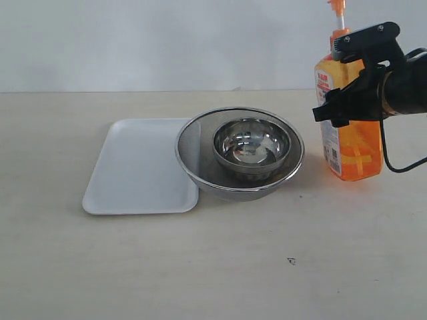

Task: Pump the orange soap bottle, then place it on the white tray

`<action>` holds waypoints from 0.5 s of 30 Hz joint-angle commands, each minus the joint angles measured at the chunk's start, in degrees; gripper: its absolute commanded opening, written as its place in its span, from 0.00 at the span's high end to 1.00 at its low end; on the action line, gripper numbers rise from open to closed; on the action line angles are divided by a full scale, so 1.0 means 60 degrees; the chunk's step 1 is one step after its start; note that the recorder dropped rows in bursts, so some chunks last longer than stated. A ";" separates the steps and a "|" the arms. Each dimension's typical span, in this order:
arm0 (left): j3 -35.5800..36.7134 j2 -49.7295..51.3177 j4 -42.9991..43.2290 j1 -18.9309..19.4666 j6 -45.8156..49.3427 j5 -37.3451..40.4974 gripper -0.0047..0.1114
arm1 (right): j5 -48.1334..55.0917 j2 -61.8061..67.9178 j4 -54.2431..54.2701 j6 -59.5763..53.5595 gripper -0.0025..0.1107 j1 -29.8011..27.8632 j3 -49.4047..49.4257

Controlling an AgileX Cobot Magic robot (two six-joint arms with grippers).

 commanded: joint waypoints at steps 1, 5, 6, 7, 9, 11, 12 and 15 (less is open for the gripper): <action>0.0035 -0.0037 0.0058 0.0002 0.0028 0.0000 0.92 | -0.0169 -0.0144 -0.0073 -0.0101 0.98 0.0011 -0.0406; 0.0035 -0.0037 0.0058 0.0002 0.0028 0.0000 0.92 | -0.0216 -0.0144 -0.0073 -0.0101 0.98 0.0011 -0.0698; 0.0035 -0.0037 0.0058 0.0002 0.0028 0.0000 0.92 | -0.0193 -0.0144 -0.0073 -0.0155 0.98 0.0011 -0.0773; 0.0035 -0.0037 0.0058 0.0002 0.0028 0.0000 0.92 | -0.0178 -0.0144 -0.0073 -0.0221 0.98 0.0011 -0.0848; 0.0035 -0.0037 0.0058 0.0002 0.0028 0.0000 0.92 | -0.0156 -0.0144 -0.0073 -0.0415 0.98 0.0011 -0.1009; 0.0035 -0.0037 0.0058 0.0002 0.0028 0.0000 0.92 | -0.0150 -0.0144 -0.0073 -0.0541 0.98 0.0011 -0.1165; 0.0035 -0.0037 0.0058 0.0002 0.0028 0.0000 0.92 | -0.0150 -0.0144 -0.0073 -0.0682 0.98 0.0011 -0.1217; 0.0035 -0.0037 0.0058 0.0002 0.0028 0.0000 0.92 | -0.0233 -0.0144 -0.0073 -0.1409 0.98 0.0011 -0.1350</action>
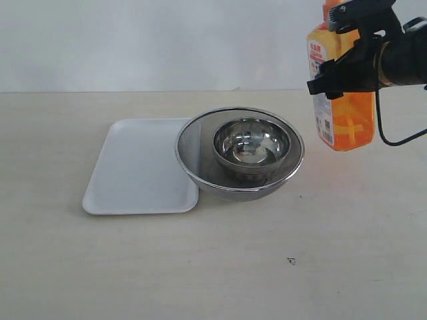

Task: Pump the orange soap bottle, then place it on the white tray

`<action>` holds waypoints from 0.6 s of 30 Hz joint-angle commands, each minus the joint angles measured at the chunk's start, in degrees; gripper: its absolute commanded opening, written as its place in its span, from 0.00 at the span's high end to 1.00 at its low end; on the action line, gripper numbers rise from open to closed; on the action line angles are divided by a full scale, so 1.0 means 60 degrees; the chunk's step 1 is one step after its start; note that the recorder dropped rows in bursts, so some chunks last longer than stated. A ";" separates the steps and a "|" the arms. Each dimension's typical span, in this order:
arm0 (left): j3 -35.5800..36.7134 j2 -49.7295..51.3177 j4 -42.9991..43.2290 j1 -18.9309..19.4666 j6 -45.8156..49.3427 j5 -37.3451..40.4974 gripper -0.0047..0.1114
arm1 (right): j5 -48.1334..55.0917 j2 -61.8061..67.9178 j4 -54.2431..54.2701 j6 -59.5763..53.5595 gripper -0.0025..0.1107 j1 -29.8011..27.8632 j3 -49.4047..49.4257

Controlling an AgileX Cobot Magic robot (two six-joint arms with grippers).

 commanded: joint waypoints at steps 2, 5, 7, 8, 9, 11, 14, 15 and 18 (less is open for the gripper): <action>0.0035 -0.0037 0.0058 0.0002 0.0028 0.0000 0.92 | 0.0121 -0.0144 -0.0070 -0.0972 0.98 0.0011 -0.0296; 0.0035 -0.0037 0.0058 0.0002 0.0028 0.0000 0.92 | 0.0095 -0.0144 -0.0070 -0.0343 0.98 0.0011 -0.0296; 0.0035 -0.0037 0.0058 0.0002 0.0028 0.0000 0.92 | -0.0070 -0.0144 -0.0070 -0.0208 0.98 0.0011 -0.0296; 0.0035 -0.0037 0.0058 0.0002 0.0028 0.0000 0.92 | -0.0184 -0.0144 -0.0070 -0.0069 0.98 0.0011 -0.0296; 0.0035 -0.0037 0.0058 0.0002 0.0028 0.0000 0.92 | -0.0224 -0.0144 -0.0070 0.0247 0.98 0.0011 -0.0296; 0.0035 -0.0037 0.0058 0.0002 0.0028 0.0000 0.92 | -0.0275 -0.0144 -0.0070 0.1045 0.98 0.0011 -0.0296; 0.0035 -0.0037 0.0058 0.0002 0.0028 0.0000 0.92 | -0.0275 -0.0144 -0.0070 0.1357 0.98 0.0011 -0.0296; 0.0035 -0.0037 0.0058 0.0002 0.0028 0.0000 0.92 | -0.0275 -0.0124 -0.0070 0.1359 0.98 0.0011 -0.0296; 0.0035 -0.0037 0.0058 0.0002 0.0028 0.0000 0.92 | -0.0298 0.0129 -0.0070 0.1359 0.98 0.0011 -0.0296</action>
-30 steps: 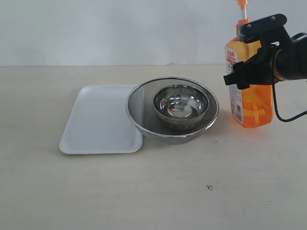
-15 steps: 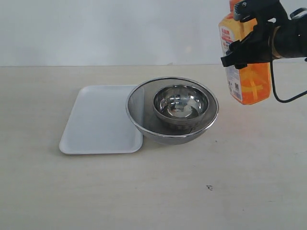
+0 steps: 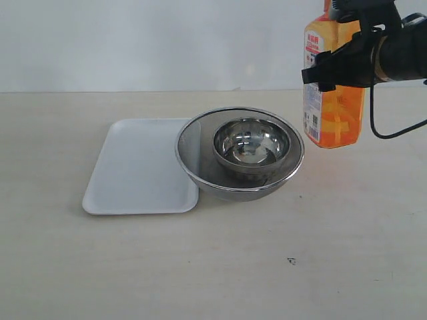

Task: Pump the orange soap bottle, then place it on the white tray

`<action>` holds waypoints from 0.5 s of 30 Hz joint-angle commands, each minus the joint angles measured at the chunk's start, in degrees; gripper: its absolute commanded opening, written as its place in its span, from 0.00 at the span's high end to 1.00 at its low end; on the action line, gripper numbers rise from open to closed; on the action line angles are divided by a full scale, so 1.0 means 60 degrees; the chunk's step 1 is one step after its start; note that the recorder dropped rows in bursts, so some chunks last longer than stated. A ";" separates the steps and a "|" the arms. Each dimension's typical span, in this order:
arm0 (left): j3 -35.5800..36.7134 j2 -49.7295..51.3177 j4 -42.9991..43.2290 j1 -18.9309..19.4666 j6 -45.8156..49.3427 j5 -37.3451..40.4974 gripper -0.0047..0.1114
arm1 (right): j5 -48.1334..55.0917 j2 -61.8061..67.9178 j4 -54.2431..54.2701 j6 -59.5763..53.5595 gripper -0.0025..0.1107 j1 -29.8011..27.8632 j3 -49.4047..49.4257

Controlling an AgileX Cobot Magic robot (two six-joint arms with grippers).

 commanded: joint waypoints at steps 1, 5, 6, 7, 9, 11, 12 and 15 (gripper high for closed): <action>0.0035 -0.0037 0.0058 0.0002 0.0028 0.0000 0.92 | 0.0109 0.0207 -0.0070 0.0129 0.98 0.0011 -0.0140; 0.0035 -0.0037 0.0058 0.0002 0.0028 0.0000 0.92 | -0.0002 0.0615 -0.0070 0.0129 0.98 0.0011 -0.0140; 0.0035 -0.0037 0.0058 0.0002 0.0028 0.0000 0.92 | -0.0018 0.0615 -0.0070 0.0110 0.98 0.0011 -0.0140; 0.0035 -0.0037 0.0058 0.0002 0.0028 0.0000 0.92 | -0.0018 0.0615 -0.0070 0.0066 0.98 0.0011 -0.0140; 0.0035 -0.0037 0.0058 0.0002 0.0028 0.0000 0.92 | -0.0018 0.0595 -0.0070 -0.0187 0.98 0.0011 -0.0140; 0.0035 -0.0037 0.0058 0.0002 0.0028 0.0000 0.92 | -0.0129 0.0595 -0.0070 -0.0539 0.98 0.0011 -0.0140; 0.0035 -0.0037 0.0058 0.0002 0.0028 0.0000 0.92 | -0.0217 0.0595 -0.0070 -0.0644 0.98 0.0011 -0.0140; 0.0035 -0.0037 0.0058 0.0002 0.0028 0.0000 0.92 | -0.0345 0.0595 -0.0070 -0.0728 0.98 0.0011 -0.0140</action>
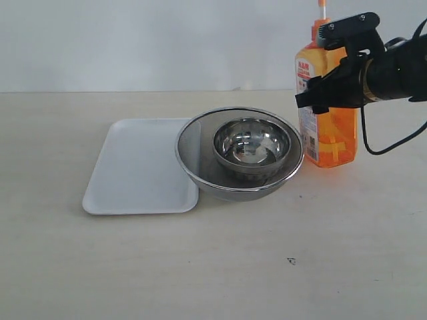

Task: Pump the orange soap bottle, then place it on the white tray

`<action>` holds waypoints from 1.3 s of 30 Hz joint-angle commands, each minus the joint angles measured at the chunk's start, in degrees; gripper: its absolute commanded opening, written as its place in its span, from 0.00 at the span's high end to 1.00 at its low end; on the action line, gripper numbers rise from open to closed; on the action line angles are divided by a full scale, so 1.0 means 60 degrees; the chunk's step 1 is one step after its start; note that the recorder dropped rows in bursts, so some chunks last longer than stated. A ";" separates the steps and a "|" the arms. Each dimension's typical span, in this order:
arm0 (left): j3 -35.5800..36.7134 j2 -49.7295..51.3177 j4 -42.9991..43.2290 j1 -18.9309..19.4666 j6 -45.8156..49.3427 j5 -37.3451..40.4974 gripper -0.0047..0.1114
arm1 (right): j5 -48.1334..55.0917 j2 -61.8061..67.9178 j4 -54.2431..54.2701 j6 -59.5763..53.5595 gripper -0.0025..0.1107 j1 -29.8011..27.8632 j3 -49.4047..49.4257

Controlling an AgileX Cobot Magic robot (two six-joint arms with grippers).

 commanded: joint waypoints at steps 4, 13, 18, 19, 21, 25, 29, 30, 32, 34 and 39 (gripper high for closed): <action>0.0035 -0.0037 0.0058 0.0002 0.0028 0.0000 0.92 | -0.0075 -0.0215 -0.0052 -0.0280 0.98 0.0011 -0.0136; 0.0035 -0.0037 0.0058 0.0002 0.0028 0.0000 0.92 | -0.0310 -0.0215 -0.0052 -0.0331 0.98 0.0011 -0.0136; 0.0035 -0.0037 0.0058 0.0002 0.0028 0.0000 0.92 | -0.0350 -0.0215 -0.0052 -0.0527 0.98 0.0011 -0.0136; 0.0035 -0.0037 0.0058 0.0002 0.0049 0.0000 0.92 | -0.0350 -0.0215 -0.0052 -0.0553 0.98 0.0011 -0.0136; 0.0035 -0.0037 0.0186 0.0002 0.0399 -0.0206 0.92 | -0.0350 -0.0215 -0.0052 -0.0576 0.98 0.0011 -0.0136; 0.0035 -0.0037 -0.0152 0.0002 0.0148 -0.2751 0.92 | -0.0350 -0.0215 -0.0052 -0.0836 0.98 0.0011 -0.0136; 0.0035 -0.0037 -0.0242 0.0002 -0.0256 -0.4256 0.92 | -0.0327 -0.0215 -0.0052 -0.0831 0.98 0.0011 -0.0136; 0.0035 -0.0037 -0.0242 0.0002 -0.0598 -0.4230 0.92 | -0.0327 -0.0215 -0.0052 -0.0831 0.98 0.0011 -0.0136; -0.0188 -0.0037 -0.0113 0.0002 -0.1153 -0.4007 0.92 | -0.0327 -0.0215 -0.0052 -0.0831 0.98 0.0011 -0.0136; -0.0488 -0.0037 0.0198 -0.0014 -0.1211 -0.3967 0.92 | -0.0347 -0.0215 -0.0052 -0.0831 0.98 0.0011 -0.0136; -0.1779 0.0628 0.1276 -0.0014 -0.1211 -0.4007 0.92 | -0.0347 -0.0215 -0.0052 -0.0831 0.98 0.0011 -0.0136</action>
